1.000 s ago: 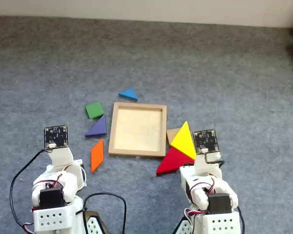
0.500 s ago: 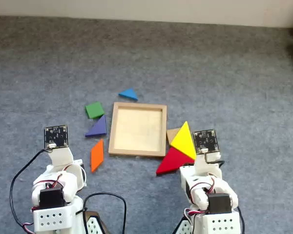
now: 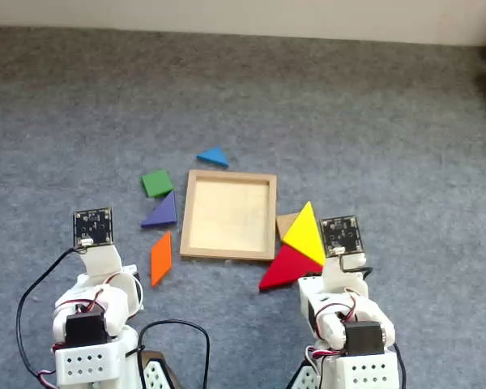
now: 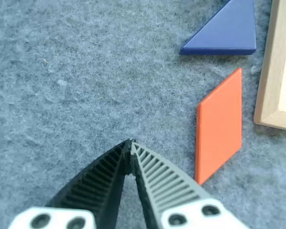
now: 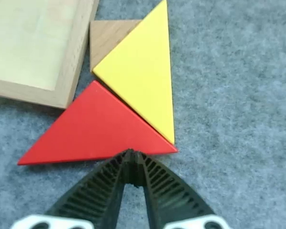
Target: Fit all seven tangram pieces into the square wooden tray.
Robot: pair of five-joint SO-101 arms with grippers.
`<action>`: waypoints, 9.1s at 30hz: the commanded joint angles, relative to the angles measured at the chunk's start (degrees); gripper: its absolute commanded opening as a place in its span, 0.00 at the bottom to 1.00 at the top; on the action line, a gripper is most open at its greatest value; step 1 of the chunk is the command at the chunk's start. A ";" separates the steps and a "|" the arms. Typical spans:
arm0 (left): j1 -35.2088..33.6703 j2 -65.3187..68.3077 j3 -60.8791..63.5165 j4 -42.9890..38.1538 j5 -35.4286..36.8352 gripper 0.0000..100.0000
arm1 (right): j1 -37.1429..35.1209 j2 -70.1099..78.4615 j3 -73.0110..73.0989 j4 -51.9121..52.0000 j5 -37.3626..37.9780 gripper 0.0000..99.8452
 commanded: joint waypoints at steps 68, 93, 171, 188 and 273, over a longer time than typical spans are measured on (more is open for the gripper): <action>0.66 -0.04 1.27 0.18 -0.09 0.01 | -8.31 102.55 -60.97 -17.71 -2.81 0.40; 0.66 -0.04 1.27 0.18 -0.09 0.01 | -3.91 107.12 -73.01 -9.63 -10.99 0.31; 0.66 -0.04 1.27 0.18 -0.09 0.01 | -7.43 101.67 -58.51 -16.13 -6.07 0.38; 0.66 -0.04 1.27 0.18 -0.09 0.01 | -6.99 102.02 -60.53 -16.84 -4.13 0.38; 0.66 -0.04 1.27 0.18 -0.09 0.01 | -25.71 116.35 -94.46 -8.84 -32.00 0.23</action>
